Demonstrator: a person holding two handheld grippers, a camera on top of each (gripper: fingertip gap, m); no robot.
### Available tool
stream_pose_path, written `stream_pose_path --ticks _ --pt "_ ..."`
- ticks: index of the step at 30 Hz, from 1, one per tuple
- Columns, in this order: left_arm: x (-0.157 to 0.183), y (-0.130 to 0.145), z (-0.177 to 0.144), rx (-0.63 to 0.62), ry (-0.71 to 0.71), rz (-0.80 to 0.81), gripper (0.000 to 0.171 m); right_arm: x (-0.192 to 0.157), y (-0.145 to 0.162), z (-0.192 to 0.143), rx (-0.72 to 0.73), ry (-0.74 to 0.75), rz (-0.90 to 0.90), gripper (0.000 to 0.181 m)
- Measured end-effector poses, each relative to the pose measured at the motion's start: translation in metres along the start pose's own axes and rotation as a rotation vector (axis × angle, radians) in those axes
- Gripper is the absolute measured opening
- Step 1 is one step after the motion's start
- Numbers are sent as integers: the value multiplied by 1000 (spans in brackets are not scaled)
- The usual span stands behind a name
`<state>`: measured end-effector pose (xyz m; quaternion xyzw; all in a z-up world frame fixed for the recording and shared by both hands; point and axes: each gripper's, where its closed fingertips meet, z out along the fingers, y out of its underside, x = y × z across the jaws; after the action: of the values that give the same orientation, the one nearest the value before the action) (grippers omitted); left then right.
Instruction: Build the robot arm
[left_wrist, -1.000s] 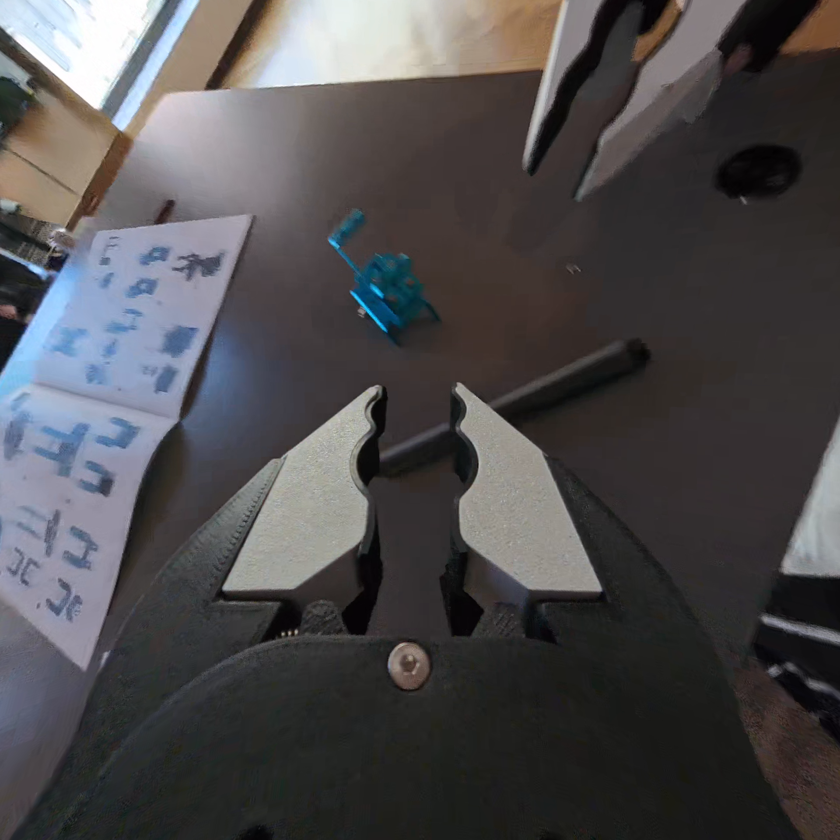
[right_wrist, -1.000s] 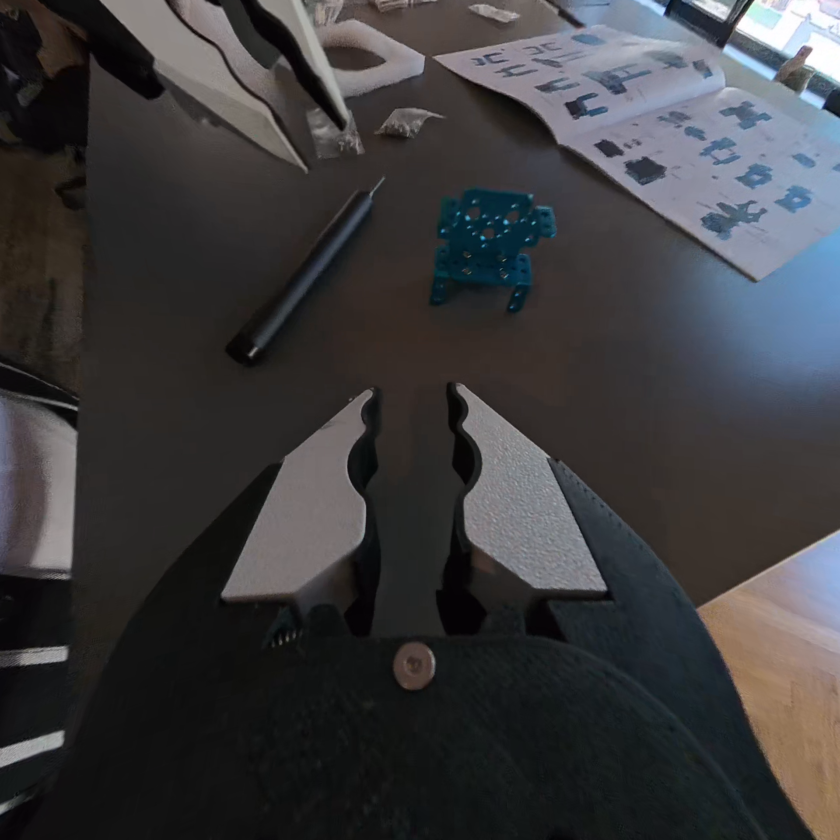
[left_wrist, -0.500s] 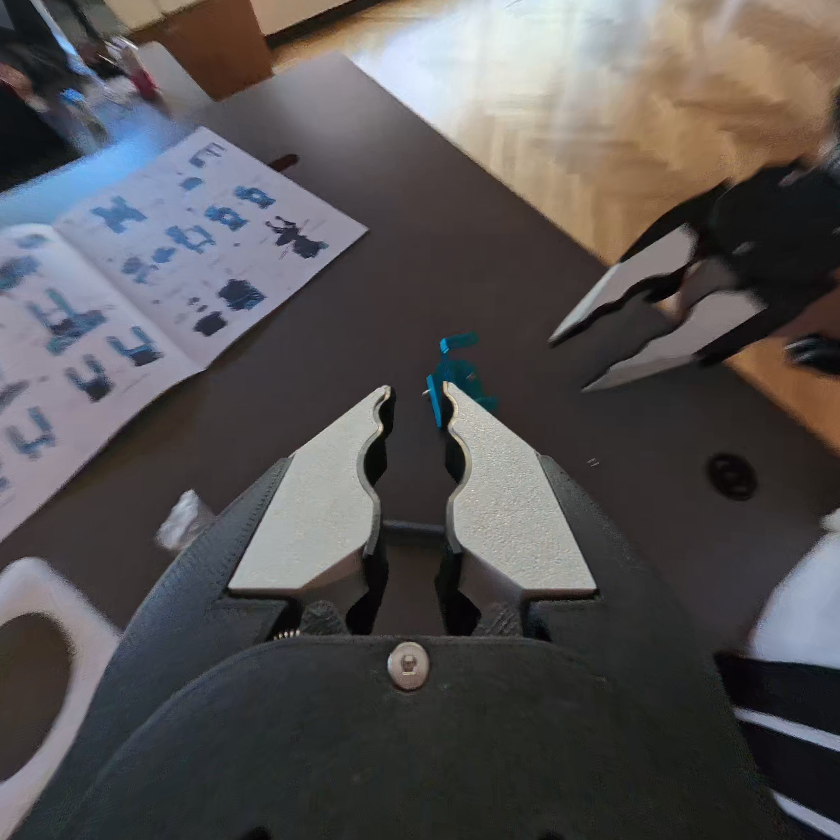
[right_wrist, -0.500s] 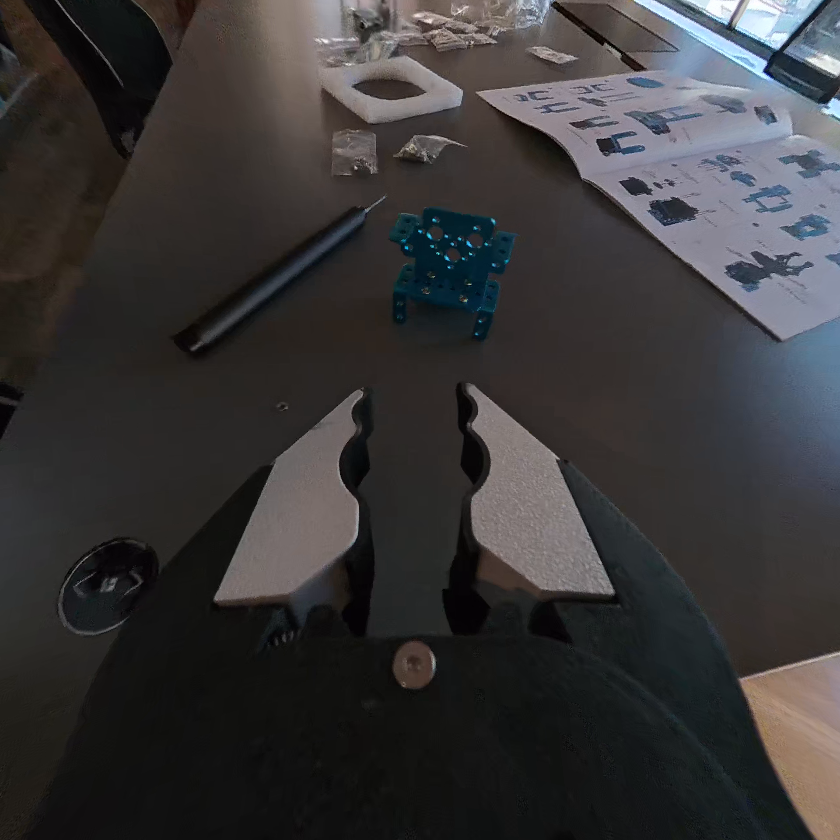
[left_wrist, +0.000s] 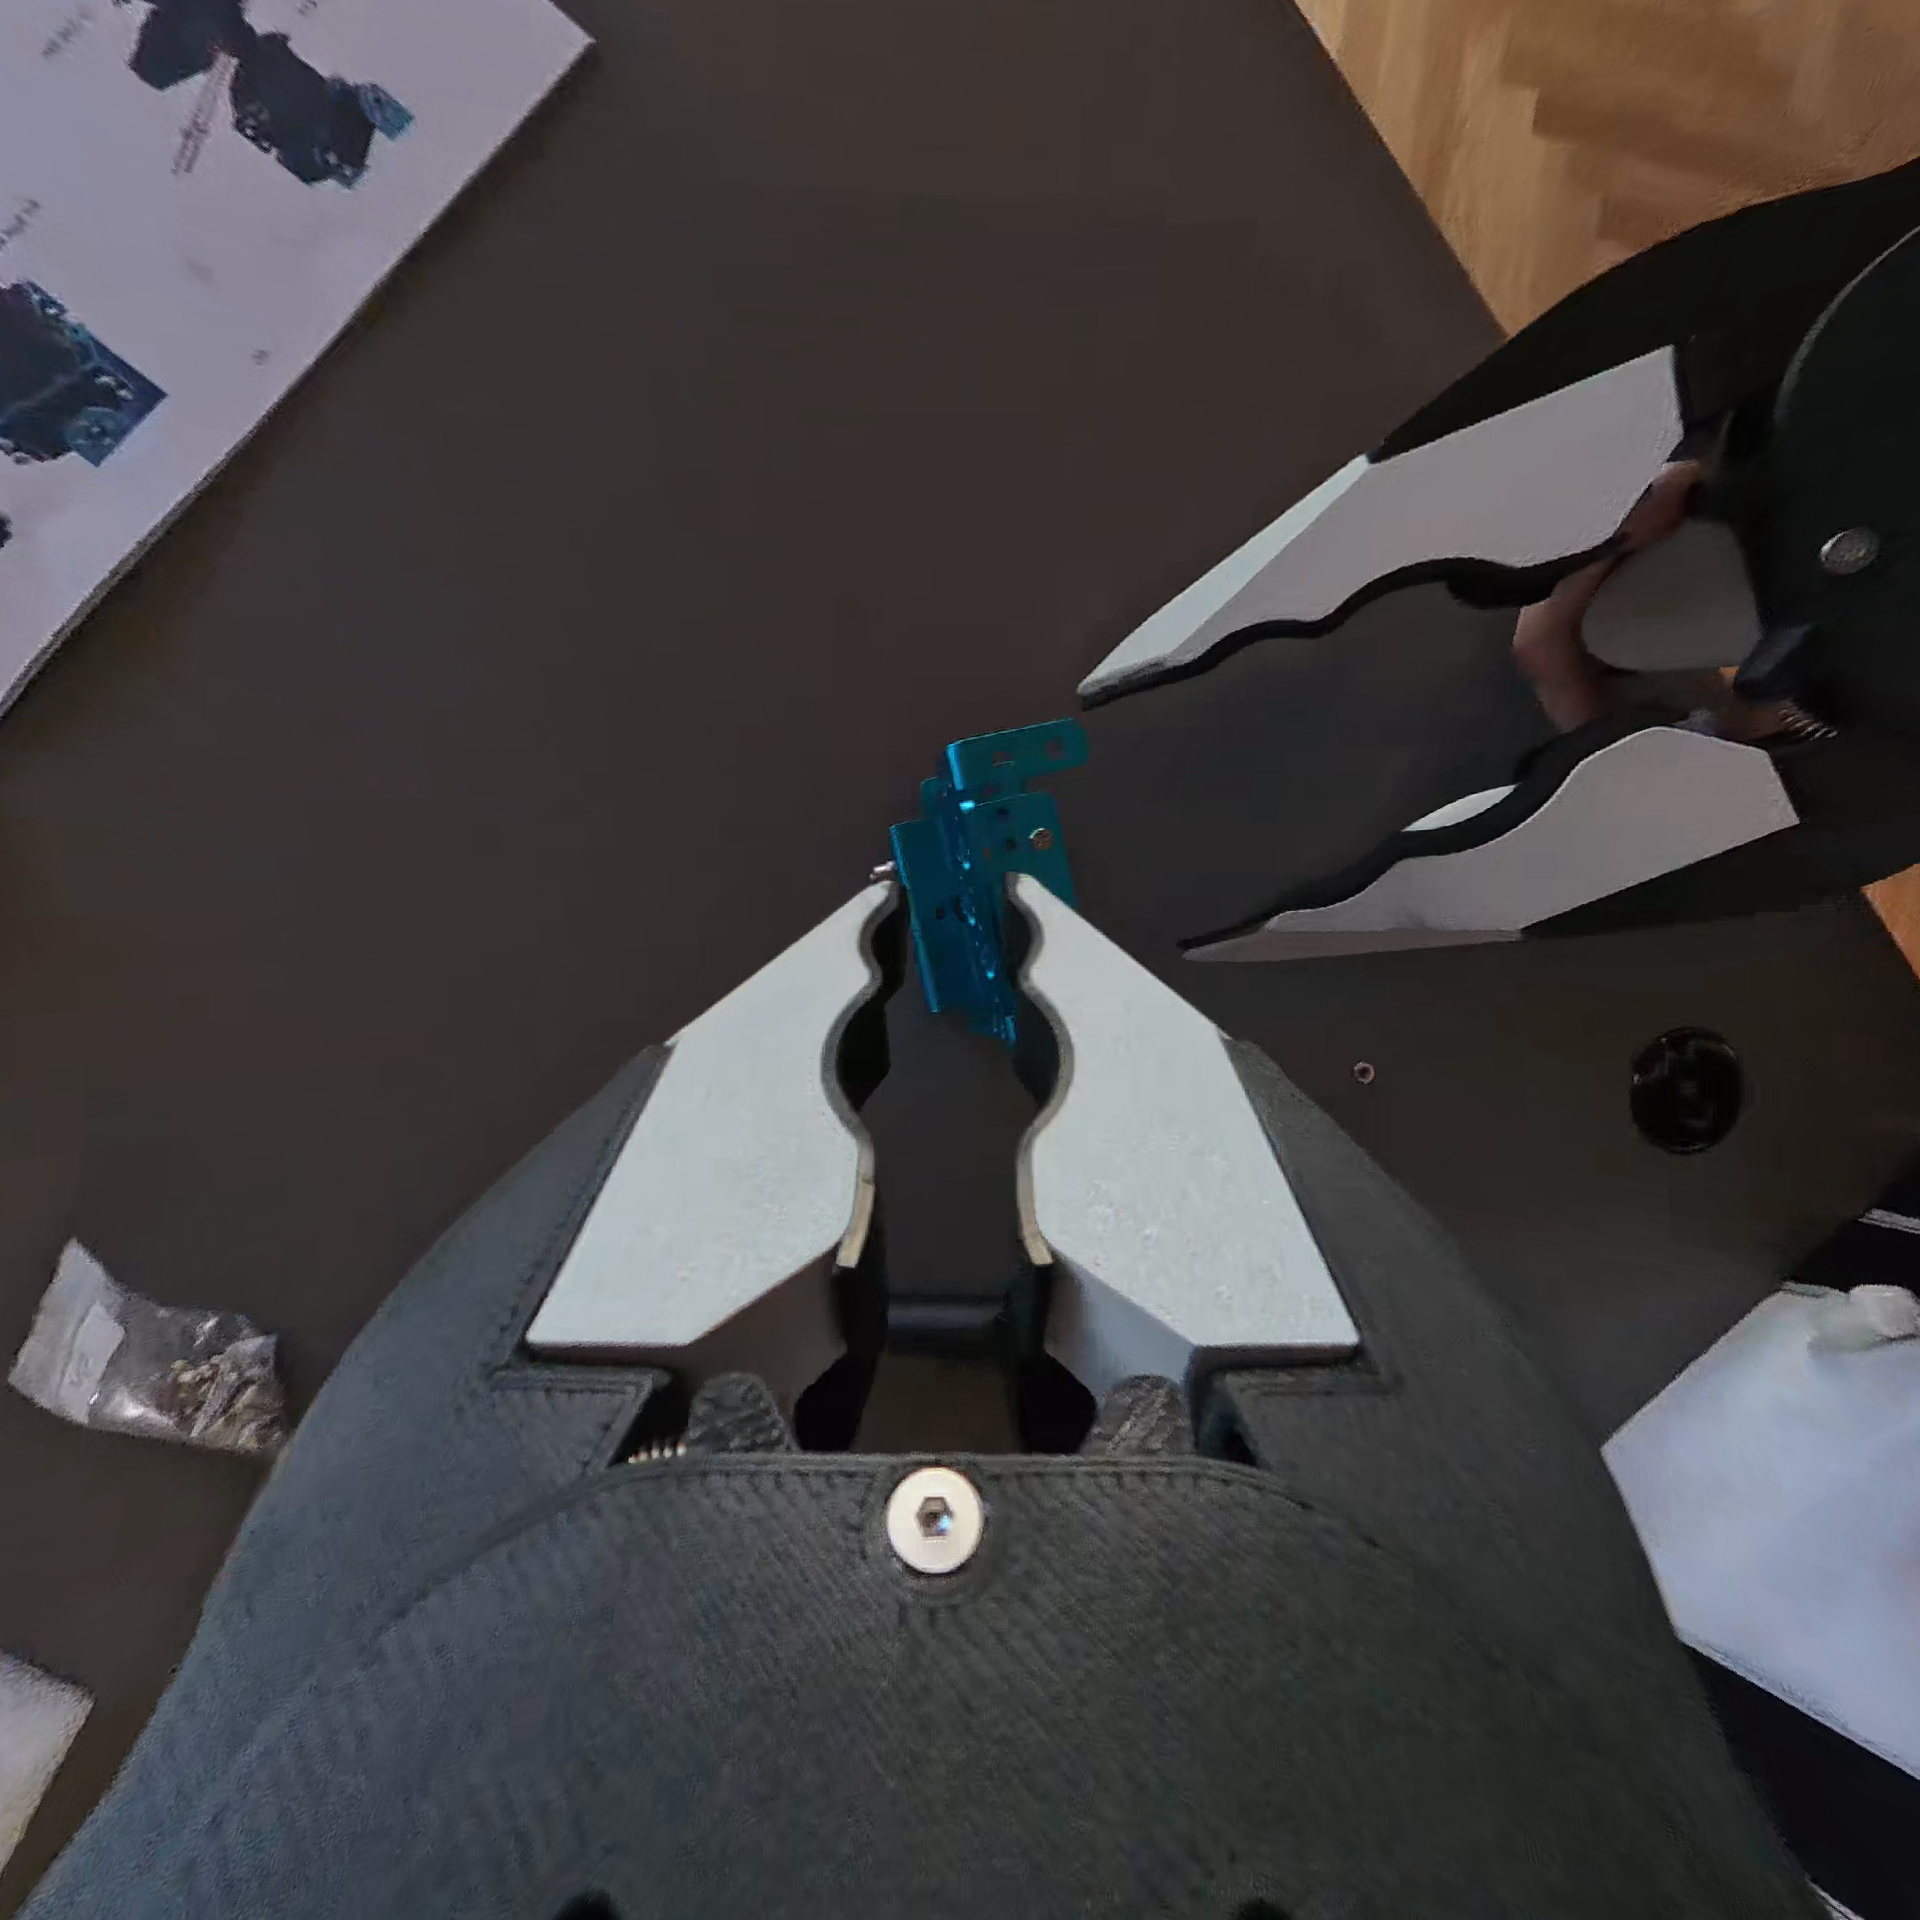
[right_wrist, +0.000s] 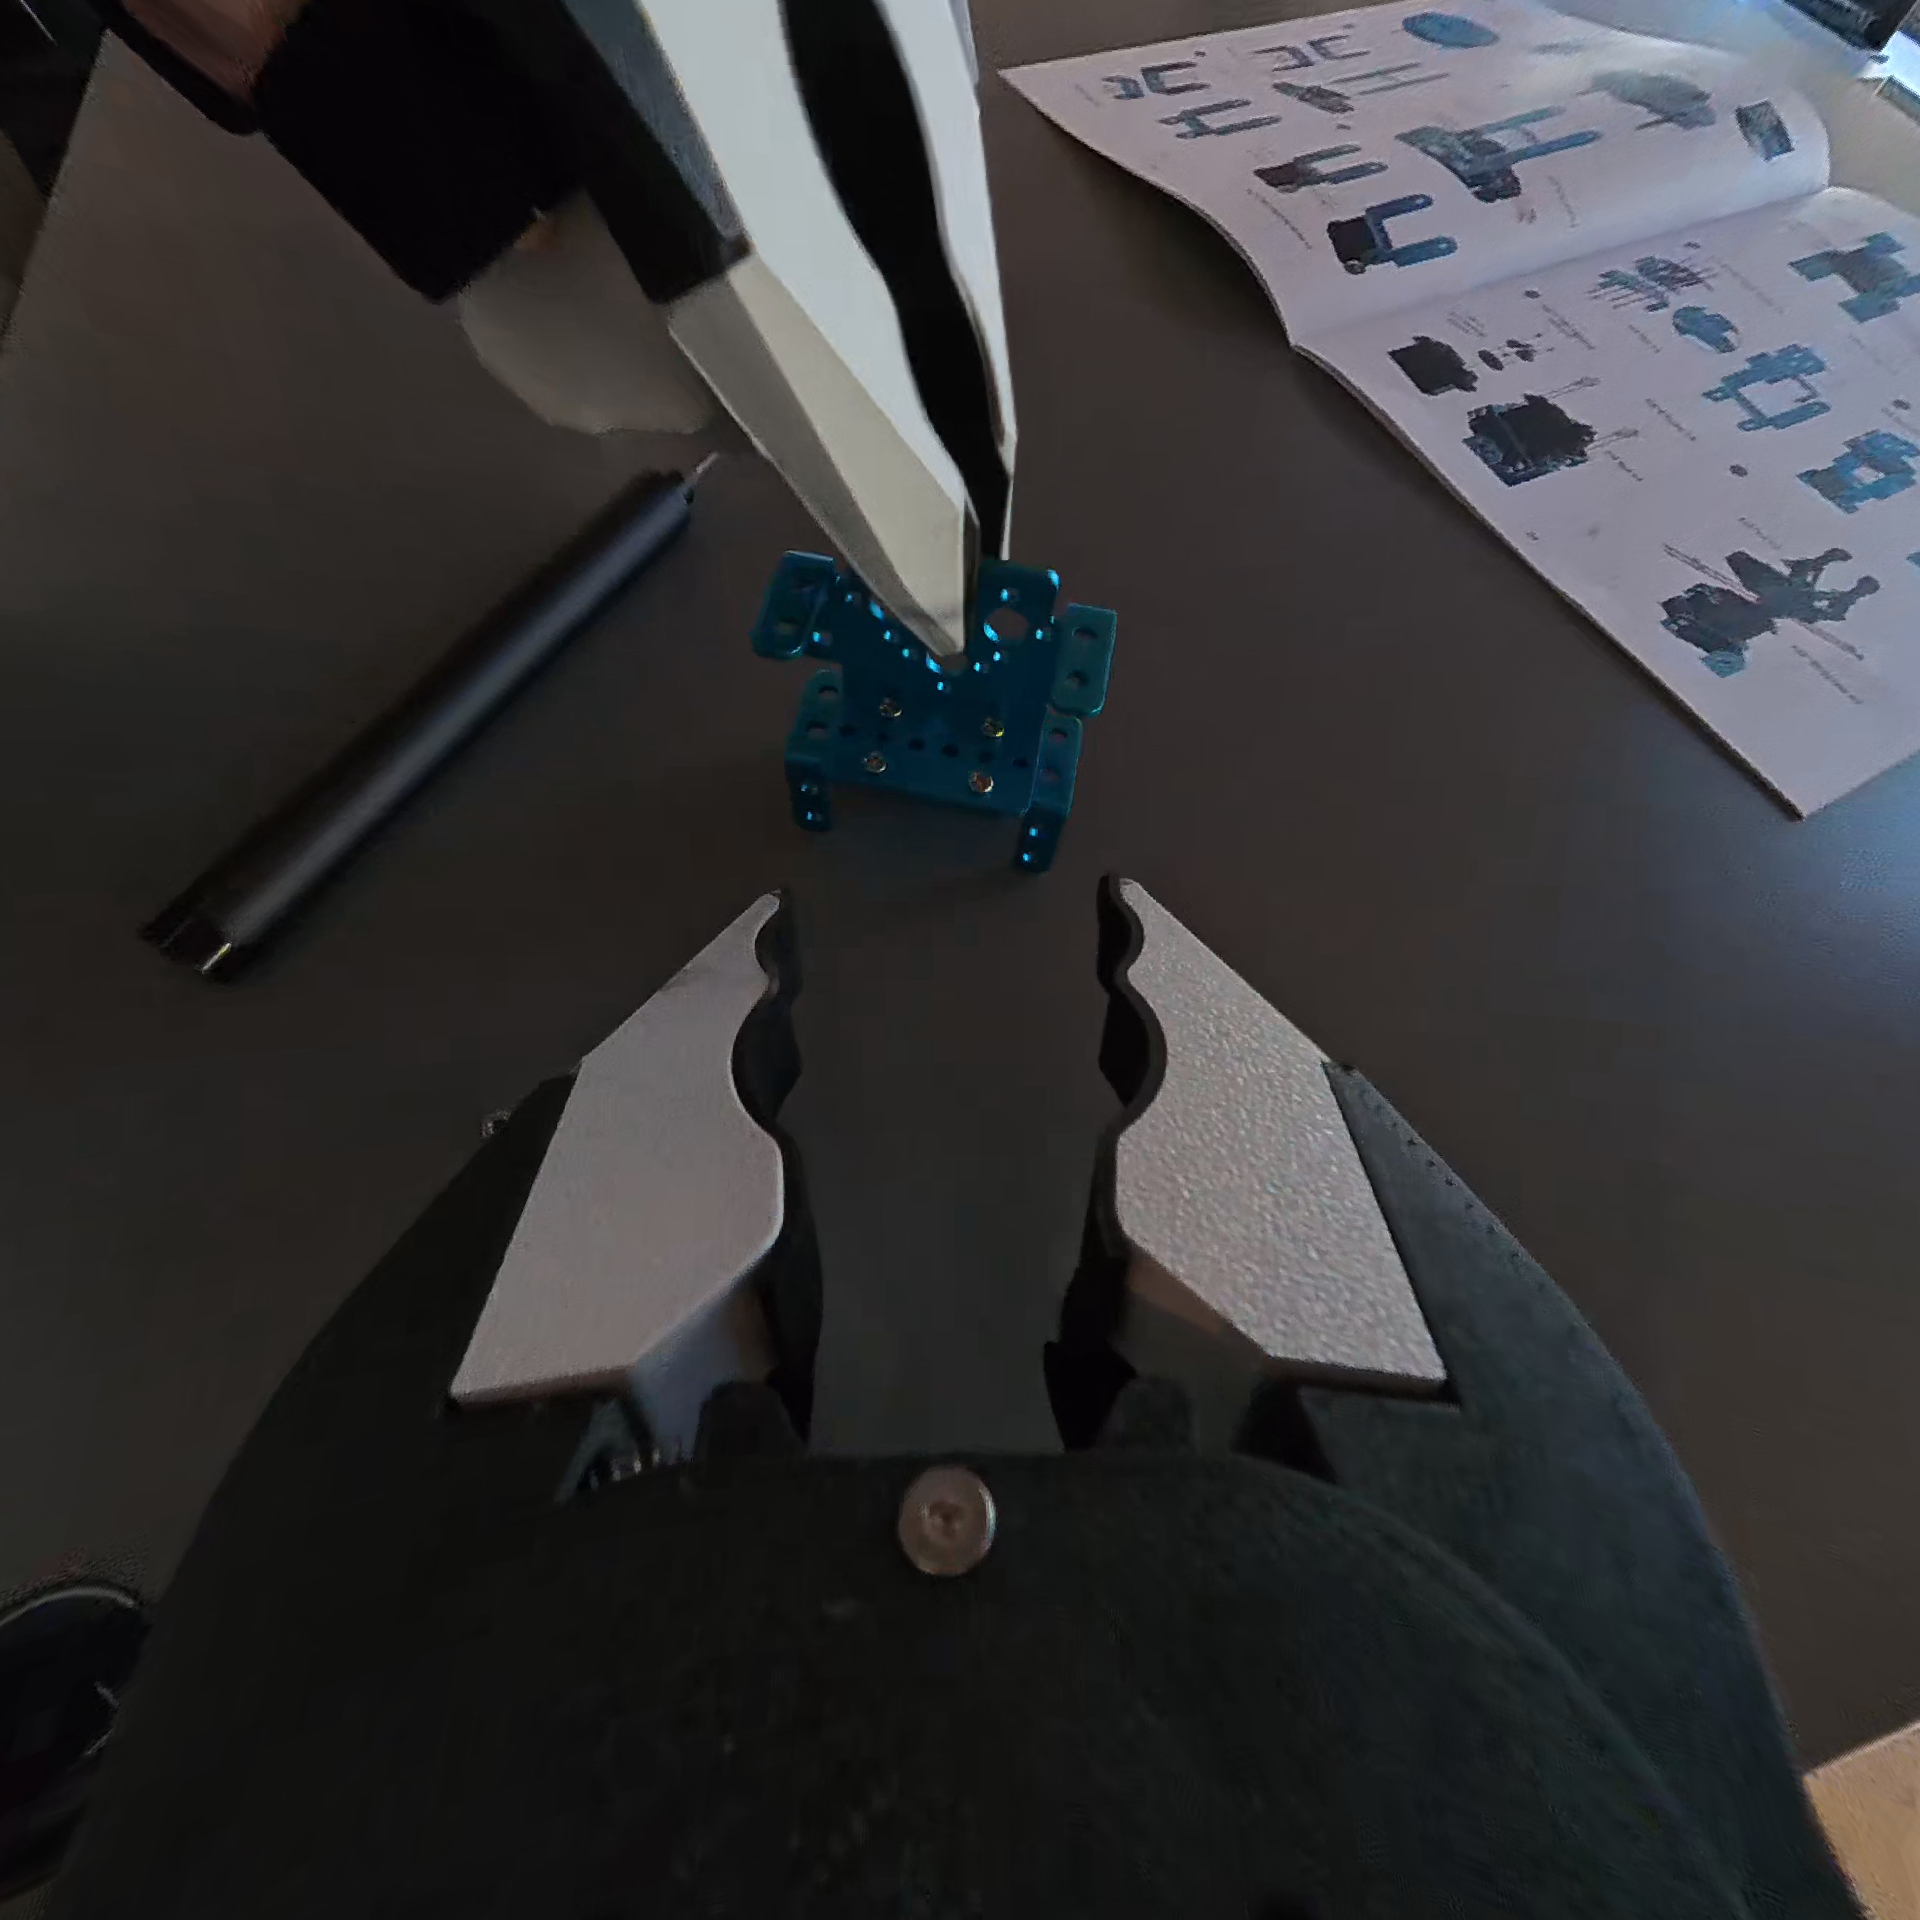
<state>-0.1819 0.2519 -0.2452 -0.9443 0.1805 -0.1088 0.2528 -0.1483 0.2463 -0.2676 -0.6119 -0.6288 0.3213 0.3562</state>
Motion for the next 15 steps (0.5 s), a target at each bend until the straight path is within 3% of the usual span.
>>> stream_pose_path --ticks 4,15 --pt "0 2 6 -19 18 8 3 0 0 1 -5 -3 0 58" --pt "-15 2 3 20 223 -149 0 -3 0 4 -14 -27 -30 57"
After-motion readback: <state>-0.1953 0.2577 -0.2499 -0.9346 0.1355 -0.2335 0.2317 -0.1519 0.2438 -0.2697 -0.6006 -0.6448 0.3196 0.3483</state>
